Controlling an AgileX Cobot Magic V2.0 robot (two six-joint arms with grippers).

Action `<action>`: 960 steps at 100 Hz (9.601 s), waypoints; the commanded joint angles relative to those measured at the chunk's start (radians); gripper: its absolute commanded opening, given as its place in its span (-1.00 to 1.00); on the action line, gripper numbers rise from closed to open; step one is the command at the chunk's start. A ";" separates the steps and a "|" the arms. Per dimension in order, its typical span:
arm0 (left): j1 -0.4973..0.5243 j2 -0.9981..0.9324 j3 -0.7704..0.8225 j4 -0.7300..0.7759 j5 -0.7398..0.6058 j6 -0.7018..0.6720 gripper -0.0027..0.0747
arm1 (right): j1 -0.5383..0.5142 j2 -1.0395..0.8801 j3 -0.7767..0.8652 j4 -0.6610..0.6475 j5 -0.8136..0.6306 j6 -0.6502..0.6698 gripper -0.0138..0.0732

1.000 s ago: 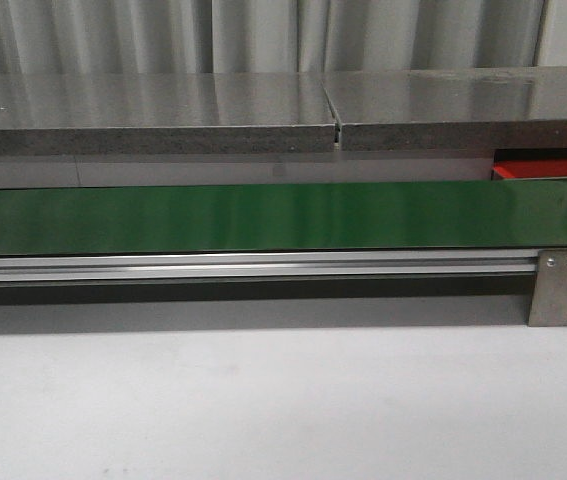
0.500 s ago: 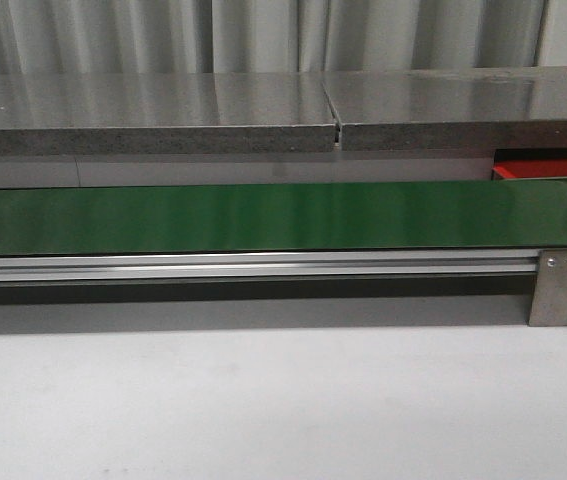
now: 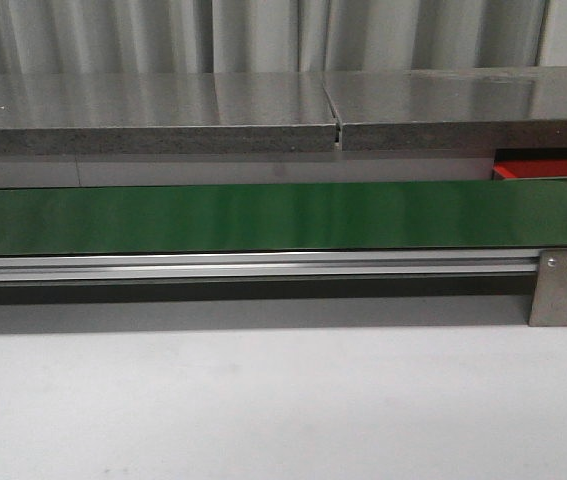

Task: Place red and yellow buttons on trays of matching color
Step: 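Lower the red button onto the belt start and open the left gripper, then grasp a yellow push button from the cluster with the left gripper, then set the yellow button on the belt and open the left gripper, then move the right gripper over the red button at the belt end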

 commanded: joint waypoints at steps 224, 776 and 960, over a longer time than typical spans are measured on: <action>0.406 0.073 -0.003 -0.072 -0.195 0.069 0.64 | -0.001 -0.010 -0.025 0.020 -0.056 -0.008 -0.84; -0.249 -1.504 0.956 -0.206 -0.290 0.275 -0.98 | -0.001 -0.010 -0.025 0.020 -0.056 -0.008 -0.84; -0.249 -1.502 0.956 -0.206 -0.290 0.275 -0.98 | 0.263 0.644 -0.422 0.025 0.134 -0.097 0.77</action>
